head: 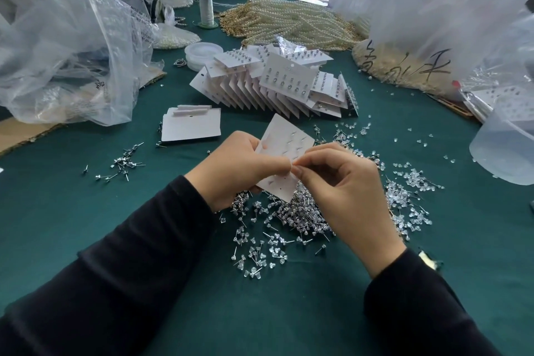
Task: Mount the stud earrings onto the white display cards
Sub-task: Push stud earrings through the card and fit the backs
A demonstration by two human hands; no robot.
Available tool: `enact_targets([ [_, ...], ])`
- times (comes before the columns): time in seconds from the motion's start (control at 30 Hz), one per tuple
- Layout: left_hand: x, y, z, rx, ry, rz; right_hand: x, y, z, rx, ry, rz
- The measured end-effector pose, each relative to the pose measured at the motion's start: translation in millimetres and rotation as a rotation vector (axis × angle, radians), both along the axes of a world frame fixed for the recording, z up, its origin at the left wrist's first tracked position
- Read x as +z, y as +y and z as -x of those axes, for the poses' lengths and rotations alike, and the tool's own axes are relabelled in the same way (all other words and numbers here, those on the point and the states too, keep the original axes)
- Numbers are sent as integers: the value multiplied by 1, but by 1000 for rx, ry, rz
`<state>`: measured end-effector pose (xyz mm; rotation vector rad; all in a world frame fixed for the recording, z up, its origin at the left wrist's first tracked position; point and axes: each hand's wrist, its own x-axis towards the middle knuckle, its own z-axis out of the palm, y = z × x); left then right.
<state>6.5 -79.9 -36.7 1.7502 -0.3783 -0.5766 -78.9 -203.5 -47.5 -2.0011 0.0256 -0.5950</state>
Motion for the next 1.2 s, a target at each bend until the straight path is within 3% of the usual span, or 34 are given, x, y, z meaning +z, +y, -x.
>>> enact_targets([
  [0.4,0,1,0,51,-93,-10,-7,12,1,-103,-138,183],
  [0.8,1,5,0,-42,-63,-8,-5,6,3,-34,-57,93],
  [1.2,4,4,0,-49,-28,-12,-2,7,4,-105,-116,174],
])
